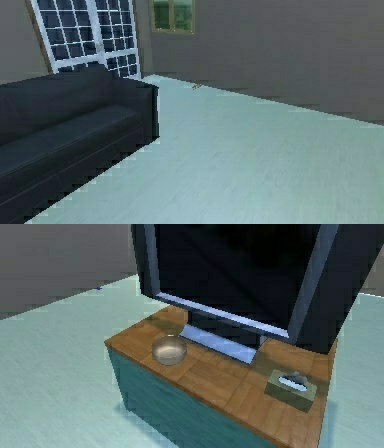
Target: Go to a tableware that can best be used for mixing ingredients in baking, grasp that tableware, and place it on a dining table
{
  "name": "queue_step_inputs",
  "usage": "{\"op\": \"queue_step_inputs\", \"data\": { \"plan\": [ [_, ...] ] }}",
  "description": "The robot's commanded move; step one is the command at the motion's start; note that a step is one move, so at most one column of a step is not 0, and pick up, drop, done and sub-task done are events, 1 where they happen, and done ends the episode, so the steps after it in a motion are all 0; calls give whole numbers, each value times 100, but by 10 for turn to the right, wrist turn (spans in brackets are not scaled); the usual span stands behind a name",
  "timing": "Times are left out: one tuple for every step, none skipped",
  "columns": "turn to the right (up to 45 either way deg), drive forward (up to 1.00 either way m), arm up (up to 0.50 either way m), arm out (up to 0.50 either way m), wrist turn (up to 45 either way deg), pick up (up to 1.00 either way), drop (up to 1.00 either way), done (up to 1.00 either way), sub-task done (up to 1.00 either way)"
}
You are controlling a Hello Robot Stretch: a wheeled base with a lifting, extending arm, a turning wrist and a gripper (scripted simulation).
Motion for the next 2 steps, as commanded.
{"op": "queue_step_inputs", "data": {
  "plan": [
    [0,0,50,0,0,0,0,0,0],
    [0,0,32,0,0,0,0,0,0]
  ]
}}
